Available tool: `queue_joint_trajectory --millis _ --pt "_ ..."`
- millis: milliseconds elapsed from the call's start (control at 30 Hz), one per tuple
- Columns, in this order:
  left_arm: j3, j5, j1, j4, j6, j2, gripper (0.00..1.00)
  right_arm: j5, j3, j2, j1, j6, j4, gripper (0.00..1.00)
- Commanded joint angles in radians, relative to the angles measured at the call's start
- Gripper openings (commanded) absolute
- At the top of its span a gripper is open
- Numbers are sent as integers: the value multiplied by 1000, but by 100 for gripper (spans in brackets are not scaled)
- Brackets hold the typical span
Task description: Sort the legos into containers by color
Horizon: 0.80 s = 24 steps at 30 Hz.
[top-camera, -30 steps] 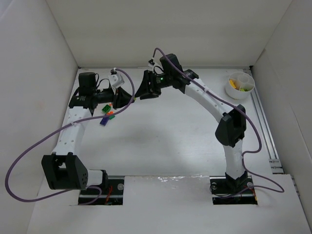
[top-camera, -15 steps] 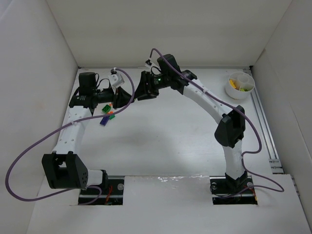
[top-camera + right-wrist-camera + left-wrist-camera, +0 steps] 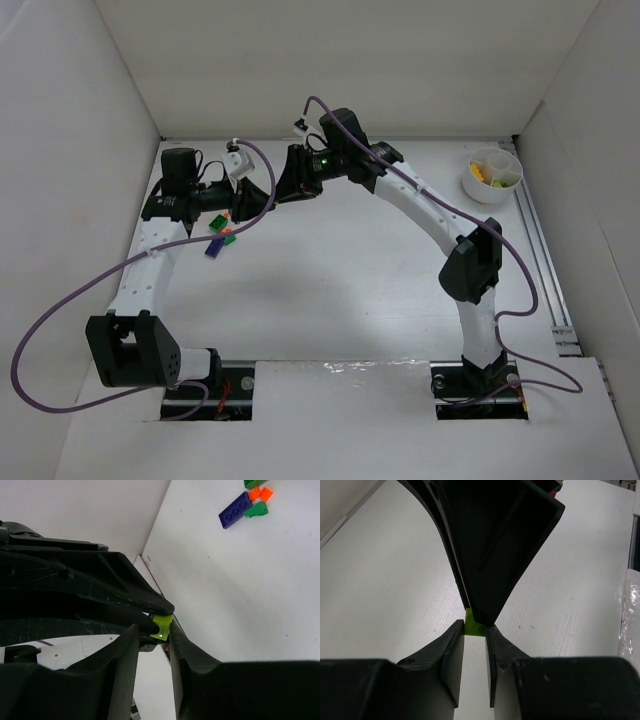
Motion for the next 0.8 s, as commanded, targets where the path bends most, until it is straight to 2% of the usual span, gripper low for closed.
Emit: queue_joint_trajectory --millis 0,767 --pt "43 34 -3 27 -8 -5 7 -9 53 0 19 -7 11 36" --pt "71 53 -3 27 -8 13 7 -18 81 57 19 -7 -8 34"
